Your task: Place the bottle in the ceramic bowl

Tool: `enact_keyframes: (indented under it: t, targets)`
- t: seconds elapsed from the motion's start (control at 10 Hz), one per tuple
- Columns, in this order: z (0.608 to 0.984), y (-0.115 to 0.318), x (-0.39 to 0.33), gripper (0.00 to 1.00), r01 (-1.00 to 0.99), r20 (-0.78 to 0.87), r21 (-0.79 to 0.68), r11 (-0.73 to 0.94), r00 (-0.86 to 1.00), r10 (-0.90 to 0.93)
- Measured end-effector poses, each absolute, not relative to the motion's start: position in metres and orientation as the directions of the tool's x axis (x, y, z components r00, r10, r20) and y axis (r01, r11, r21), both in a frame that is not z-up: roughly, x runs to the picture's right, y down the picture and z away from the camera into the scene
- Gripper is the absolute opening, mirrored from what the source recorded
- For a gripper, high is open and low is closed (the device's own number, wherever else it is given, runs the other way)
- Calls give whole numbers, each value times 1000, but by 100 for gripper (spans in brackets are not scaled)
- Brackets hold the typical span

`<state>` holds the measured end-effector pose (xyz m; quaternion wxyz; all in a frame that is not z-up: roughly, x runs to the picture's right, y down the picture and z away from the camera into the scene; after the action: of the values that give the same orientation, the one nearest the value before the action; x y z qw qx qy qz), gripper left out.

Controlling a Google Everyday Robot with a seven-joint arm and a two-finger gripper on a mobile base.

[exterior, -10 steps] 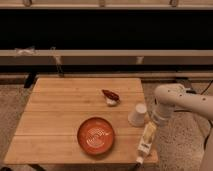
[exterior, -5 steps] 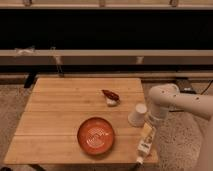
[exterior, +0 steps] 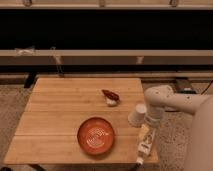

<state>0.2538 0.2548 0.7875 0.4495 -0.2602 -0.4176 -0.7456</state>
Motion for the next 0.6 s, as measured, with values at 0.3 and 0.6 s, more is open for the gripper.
enact_keyframes:
  t: [0.3,0.6]
  targets:
    - [791,255,256,53,890,769,382,-249,-456,-449]
    - [792,253,257,25,892,769,380,-244,-452,-453]
